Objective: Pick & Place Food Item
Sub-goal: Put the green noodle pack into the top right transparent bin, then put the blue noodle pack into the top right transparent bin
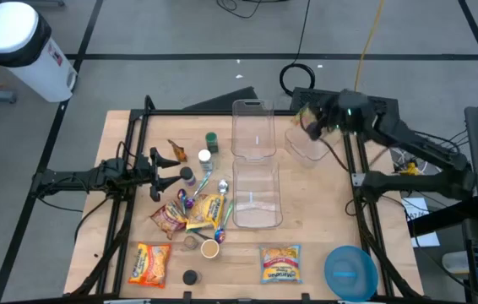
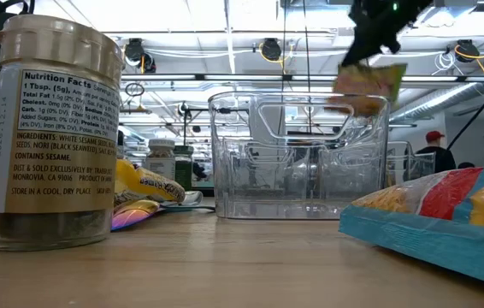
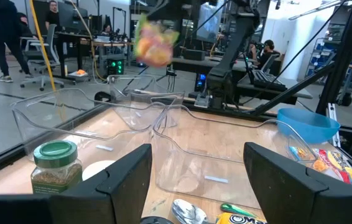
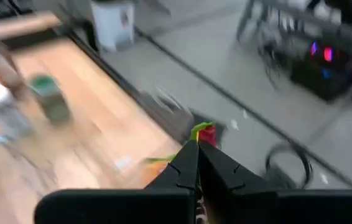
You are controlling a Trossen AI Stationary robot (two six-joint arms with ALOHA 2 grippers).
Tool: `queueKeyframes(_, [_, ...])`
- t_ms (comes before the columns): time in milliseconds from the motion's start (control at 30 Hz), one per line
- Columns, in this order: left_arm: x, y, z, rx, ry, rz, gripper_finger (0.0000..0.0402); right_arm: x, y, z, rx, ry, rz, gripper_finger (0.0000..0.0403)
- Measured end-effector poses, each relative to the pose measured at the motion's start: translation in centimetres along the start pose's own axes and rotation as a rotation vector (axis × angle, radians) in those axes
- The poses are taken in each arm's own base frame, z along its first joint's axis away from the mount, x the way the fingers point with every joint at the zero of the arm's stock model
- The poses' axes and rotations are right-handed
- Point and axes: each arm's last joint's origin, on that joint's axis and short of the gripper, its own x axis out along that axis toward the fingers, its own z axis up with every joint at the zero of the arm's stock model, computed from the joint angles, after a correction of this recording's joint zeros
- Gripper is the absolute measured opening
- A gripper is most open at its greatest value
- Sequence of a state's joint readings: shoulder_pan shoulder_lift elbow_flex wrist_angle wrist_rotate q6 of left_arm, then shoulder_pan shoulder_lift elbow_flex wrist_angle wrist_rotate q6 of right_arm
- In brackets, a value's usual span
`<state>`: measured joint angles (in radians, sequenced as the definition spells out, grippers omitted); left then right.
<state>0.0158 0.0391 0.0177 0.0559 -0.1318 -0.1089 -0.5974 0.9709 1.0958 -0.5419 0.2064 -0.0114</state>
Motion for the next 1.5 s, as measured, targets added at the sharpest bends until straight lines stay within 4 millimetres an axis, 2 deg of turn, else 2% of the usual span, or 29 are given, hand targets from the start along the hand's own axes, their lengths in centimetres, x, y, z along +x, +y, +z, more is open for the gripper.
queueKeyframes(233, [0.0, 0.0, 0.0, 0.000, 0.000, 0.000, 0.0262, 4.2, -4.0, -2.8, -0.018, 0.222, -0.127, 0.0000])
queueKeyframes(400, [0.0, 0.0, 0.0, 0.000, 0.000, 0.000, 0.0262, 6.6, -5.4, -5.6, -0.033, 0.313, -0.202, 0.0000])
queueKeyframes(533, [0.0, 0.0, 0.0, 0.000, 0.000, 0.000, 0.0262, 7.8, -6.4, -7.5, -0.084, 0.365, -0.310, 0.0000])
queueKeyframes(767, [0.0, 0.0, 0.0, 0.000, 0.000, 0.000, 0.0262, 9.1, -7.3, -9.7, -0.240, 0.446, -0.472, 0.0000])
queueKeyframes(900, [0.0, 0.0, 0.0, 0.000, 0.000, 0.000, 0.0262, 9.4, -7.6, -10.1, -0.304, 0.477, -0.552, 0.0000])
queueKeyframes(1167, [0.0, 0.0, 0.0, 0.000, 0.000, 0.000, 0.0262, 9.6, -7.5, -10.3, -0.310, 0.470, -0.547, 0.0003])
queueKeyframes(1300, [0.0, 0.0, 0.0, 0.000, 0.000, 0.000, 0.0262, 9.5, -7.5, -10.6, -0.318, 0.497, -0.537, 0.0039])
queueKeyframes(1500, [0.0, 0.0, 0.0, 0.000, 0.000, 0.000, 0.0262, 9.4, -7.3, -10.6, -0.294, 0.495, -0.548, 0.0149])
